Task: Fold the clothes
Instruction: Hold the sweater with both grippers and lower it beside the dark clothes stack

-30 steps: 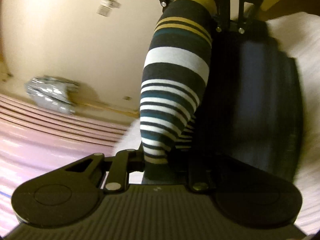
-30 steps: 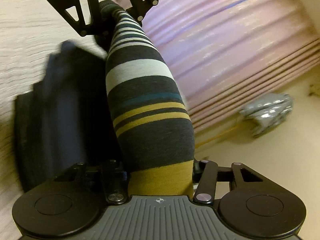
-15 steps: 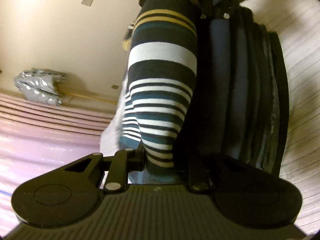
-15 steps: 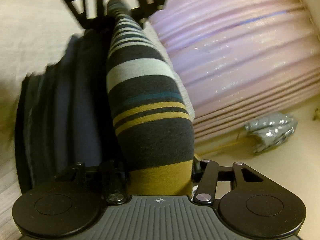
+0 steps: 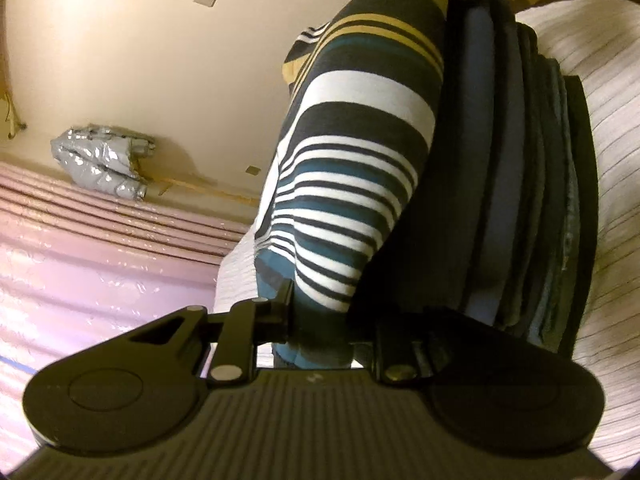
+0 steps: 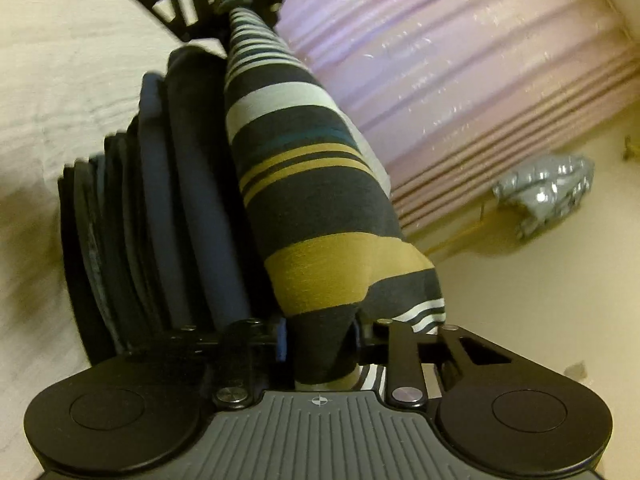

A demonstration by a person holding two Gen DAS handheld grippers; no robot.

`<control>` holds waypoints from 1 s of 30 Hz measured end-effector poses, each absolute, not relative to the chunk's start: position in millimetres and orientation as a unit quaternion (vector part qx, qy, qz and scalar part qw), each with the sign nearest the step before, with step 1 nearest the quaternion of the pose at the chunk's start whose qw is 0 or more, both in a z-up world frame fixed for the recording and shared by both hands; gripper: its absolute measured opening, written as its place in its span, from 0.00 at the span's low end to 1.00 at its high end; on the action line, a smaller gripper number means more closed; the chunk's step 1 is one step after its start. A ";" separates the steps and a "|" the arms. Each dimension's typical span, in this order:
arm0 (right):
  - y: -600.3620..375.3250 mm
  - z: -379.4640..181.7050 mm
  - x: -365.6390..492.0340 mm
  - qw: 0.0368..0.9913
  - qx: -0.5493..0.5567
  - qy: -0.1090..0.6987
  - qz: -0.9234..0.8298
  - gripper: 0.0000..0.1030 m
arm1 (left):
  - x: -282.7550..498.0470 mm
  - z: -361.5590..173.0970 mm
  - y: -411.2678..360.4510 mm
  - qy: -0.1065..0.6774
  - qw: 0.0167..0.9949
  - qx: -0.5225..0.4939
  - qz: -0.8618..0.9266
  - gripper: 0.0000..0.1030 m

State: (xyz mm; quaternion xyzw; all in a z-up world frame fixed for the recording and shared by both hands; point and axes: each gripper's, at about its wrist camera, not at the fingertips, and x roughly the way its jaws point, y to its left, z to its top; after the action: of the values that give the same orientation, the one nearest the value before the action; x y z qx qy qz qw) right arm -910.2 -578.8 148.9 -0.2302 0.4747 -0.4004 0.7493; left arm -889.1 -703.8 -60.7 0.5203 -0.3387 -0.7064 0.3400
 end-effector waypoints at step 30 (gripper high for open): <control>-560.0 109.4 -905.6 0.753 -0.154 0.462 -0.442 0.25 | -891.2 -68.6 -691.7 -0.366 0.342 0.511 -0.699 0.18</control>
State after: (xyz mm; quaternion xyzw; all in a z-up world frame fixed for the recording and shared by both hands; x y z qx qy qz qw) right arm -905.6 -560.0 109.4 -0.1543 0.4616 -0.4424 0.7532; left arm -891.2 -691.7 -68.6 0.5110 -0.3660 -0.6987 0.3417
